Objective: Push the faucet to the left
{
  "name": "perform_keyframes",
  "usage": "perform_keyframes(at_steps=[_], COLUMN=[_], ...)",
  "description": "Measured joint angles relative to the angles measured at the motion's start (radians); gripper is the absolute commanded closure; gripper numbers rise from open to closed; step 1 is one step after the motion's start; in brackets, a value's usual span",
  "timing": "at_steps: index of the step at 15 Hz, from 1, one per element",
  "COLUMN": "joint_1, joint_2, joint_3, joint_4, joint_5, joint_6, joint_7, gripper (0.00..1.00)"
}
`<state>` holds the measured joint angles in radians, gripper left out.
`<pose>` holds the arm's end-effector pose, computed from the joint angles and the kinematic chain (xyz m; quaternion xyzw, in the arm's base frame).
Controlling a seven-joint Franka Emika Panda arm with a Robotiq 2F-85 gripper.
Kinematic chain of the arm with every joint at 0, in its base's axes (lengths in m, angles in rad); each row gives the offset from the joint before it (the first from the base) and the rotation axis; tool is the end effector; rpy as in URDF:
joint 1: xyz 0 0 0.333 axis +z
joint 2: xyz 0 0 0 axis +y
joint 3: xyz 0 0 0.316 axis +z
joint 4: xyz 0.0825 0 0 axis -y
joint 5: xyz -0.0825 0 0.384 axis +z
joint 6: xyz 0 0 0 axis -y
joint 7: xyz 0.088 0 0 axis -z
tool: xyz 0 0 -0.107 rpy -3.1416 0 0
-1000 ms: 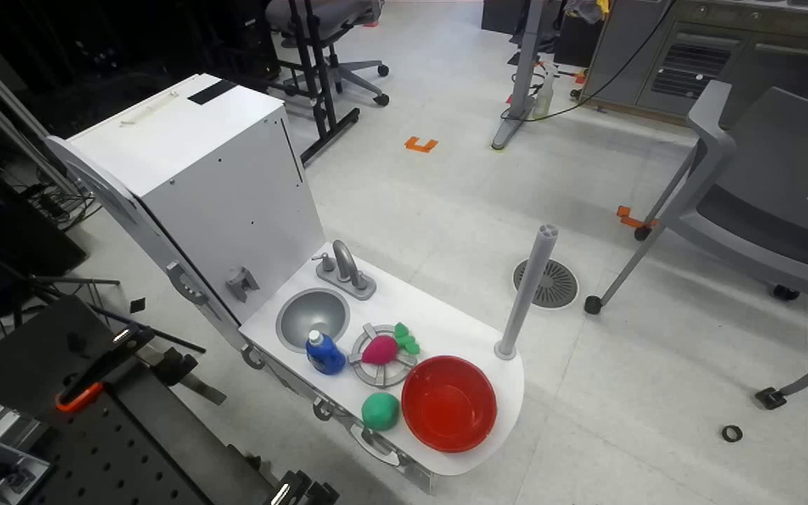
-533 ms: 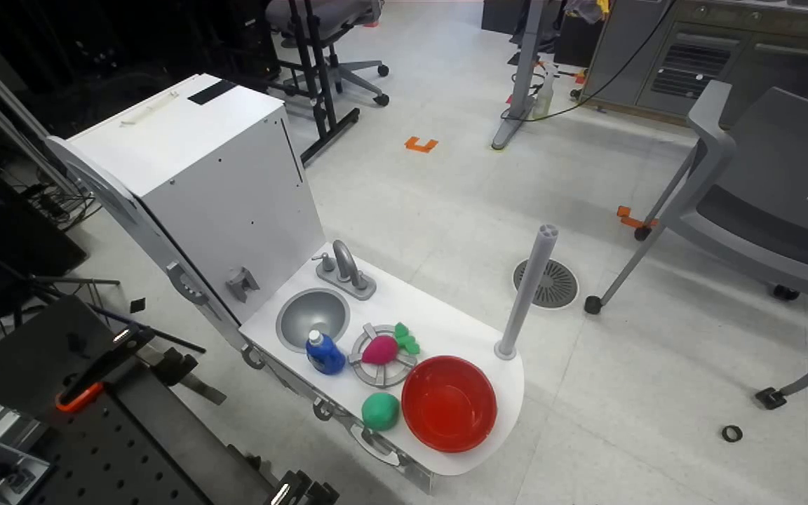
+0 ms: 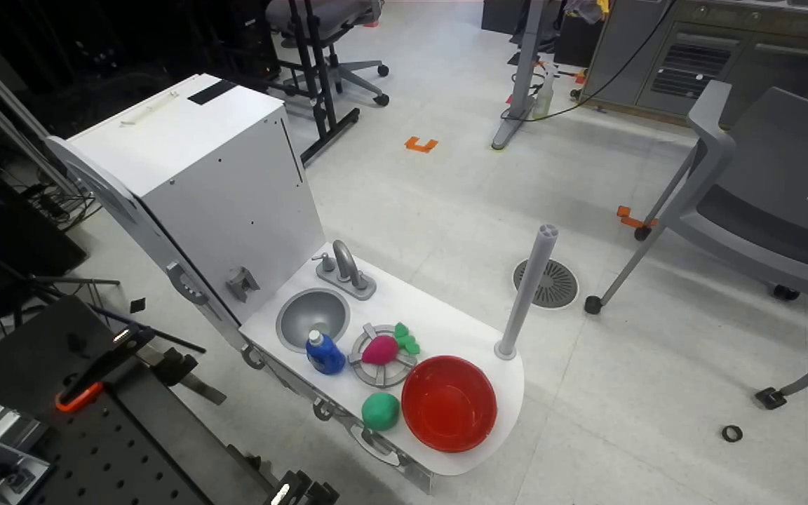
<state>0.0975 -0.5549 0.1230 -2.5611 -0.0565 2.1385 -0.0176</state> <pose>0.3793 0.0838 0.4621 0.9885 0.1249 0.0689 0.0509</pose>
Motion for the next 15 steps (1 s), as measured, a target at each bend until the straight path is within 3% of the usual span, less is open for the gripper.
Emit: perform_keyframes(at_steps=[3, 6, 12, 15], joint_1=[-0.048, -0.073, -0.059, 0.000], joint_2=[0.185, 0.393, 0.806, 1.015], joint_3=[-0.037, -0.038, -0.043, -0.103], joint_4=[0.018, 0.056, 0.202, 0.308], joint_5=[-0.012, -0.020, 0.017, -0.042], joint_6=[0.162, 0.272, 0.483, 0.590], joint_7=[-0.011, 0.059, 0.231, 0.316], gripper=[0.00, 0.00, 0.00, 0.00])
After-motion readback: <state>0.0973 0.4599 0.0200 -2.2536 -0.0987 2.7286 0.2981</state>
